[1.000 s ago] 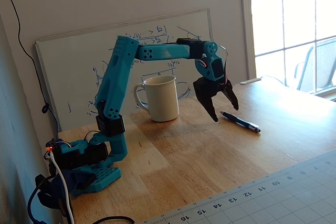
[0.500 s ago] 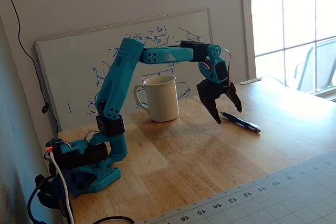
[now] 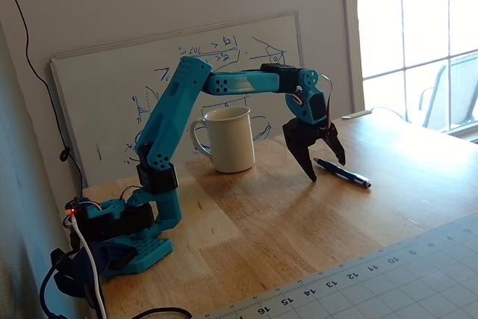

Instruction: Grasp a pen and put it in a mug.

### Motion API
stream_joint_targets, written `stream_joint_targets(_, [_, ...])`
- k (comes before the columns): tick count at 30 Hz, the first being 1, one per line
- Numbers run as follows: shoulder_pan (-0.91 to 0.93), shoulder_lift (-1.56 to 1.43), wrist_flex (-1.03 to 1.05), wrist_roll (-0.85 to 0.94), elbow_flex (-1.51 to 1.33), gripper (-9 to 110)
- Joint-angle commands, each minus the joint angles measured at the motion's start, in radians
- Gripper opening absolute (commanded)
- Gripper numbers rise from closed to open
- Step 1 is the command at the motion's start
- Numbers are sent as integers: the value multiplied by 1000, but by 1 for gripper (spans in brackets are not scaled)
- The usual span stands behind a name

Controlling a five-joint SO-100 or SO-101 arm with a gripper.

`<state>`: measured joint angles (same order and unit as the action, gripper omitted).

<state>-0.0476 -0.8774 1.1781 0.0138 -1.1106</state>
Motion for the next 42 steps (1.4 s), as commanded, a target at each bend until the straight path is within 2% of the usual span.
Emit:
stream_joint_targets(1, [12, 0, -11, 5, 32, 29])
stream_joint_targets(7, [12, 3, -11, 5, 32, 27])
stream_joint_targets(15, [12, -2, -11, -5, 35, 8])
stream_joint_targets(21, [12, -8, -11, -6, 41, 0])
stream_joint_targets(27, [12, -23, -11, 6, 52, 0])
stream_joint_targets(42, [12, -359, -11, 12, 51, 0])
